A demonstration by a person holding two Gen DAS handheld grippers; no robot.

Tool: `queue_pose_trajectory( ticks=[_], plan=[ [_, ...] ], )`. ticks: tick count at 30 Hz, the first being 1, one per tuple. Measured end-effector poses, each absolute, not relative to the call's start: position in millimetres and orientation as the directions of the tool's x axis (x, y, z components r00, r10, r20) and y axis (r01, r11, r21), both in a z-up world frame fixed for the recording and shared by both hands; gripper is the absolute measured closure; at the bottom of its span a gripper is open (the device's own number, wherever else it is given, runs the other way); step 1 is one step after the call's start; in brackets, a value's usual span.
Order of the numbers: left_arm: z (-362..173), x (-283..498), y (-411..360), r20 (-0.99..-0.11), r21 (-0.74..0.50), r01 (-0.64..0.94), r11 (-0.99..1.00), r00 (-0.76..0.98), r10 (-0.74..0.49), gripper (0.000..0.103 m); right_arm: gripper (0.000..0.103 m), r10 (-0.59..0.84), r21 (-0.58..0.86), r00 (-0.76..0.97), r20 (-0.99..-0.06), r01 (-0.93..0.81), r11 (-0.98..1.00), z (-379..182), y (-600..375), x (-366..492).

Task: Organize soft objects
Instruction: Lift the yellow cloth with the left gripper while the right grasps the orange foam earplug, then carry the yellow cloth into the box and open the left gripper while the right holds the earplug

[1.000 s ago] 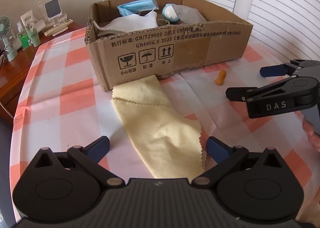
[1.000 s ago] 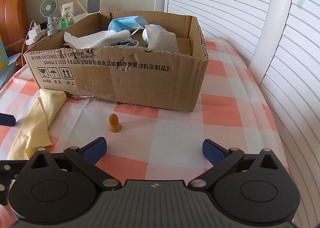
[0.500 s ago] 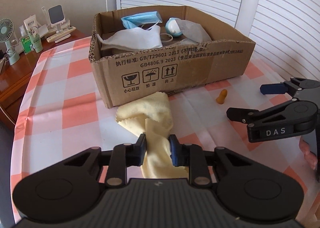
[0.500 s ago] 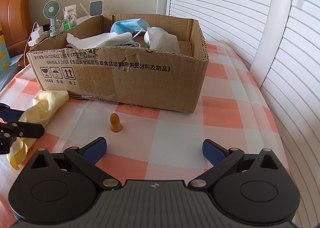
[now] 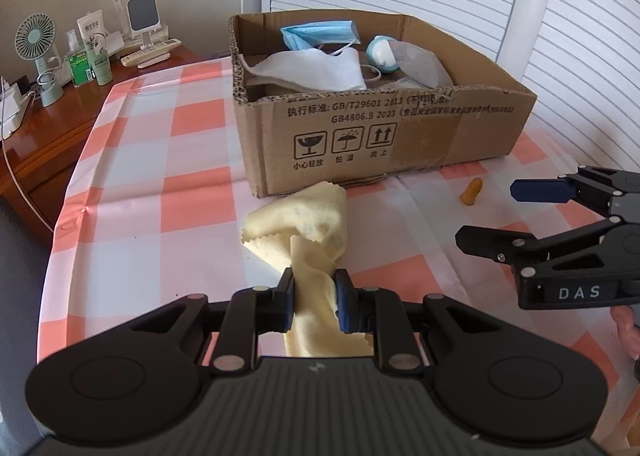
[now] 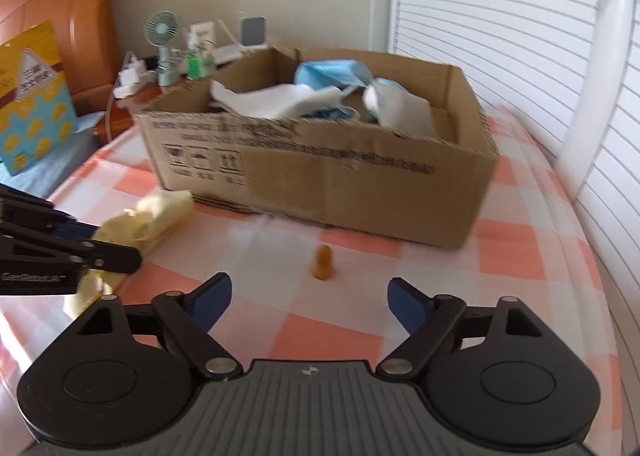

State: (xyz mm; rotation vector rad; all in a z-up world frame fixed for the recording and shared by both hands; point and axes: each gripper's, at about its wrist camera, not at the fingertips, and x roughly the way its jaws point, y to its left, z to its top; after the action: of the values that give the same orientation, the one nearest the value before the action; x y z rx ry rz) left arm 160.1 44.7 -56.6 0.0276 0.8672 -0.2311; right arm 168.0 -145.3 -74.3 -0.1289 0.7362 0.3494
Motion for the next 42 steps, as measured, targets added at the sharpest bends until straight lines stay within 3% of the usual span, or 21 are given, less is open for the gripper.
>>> queue_pose_trajectory(
  ticks=[9,11,16,42],
  plan=[
    [-57,160,48,-0.757,-0.076,0.209,0.975,0.624,-0.193,0.085,0.058,0.234,-0.036,0.704,-0.671,-0.346,0.938,-78,-132,179],
    [-57,160,48,-0.757,-0.078,0.209,0.975,0.624,-0.195,0.085,0.074,0.228,-0.035,0.707,-0.669,-0.337,0.941,-77,-135,181],
    [-57,160,49,-0.757,-0.078,0.209,0.975,0.624,-0.195,0.085,0.088,0.206,-0.056,0.712,-0.671,-0.326,0.944,-77,-134,184],
    [-44,154,46,-0.738,-0.084,0.255,0.963,0.634,-0.232,0.087,0.09,0.212,-0.055,0.719,-0.662,-0.328,0.943,-69,-136,177]
  ],
)
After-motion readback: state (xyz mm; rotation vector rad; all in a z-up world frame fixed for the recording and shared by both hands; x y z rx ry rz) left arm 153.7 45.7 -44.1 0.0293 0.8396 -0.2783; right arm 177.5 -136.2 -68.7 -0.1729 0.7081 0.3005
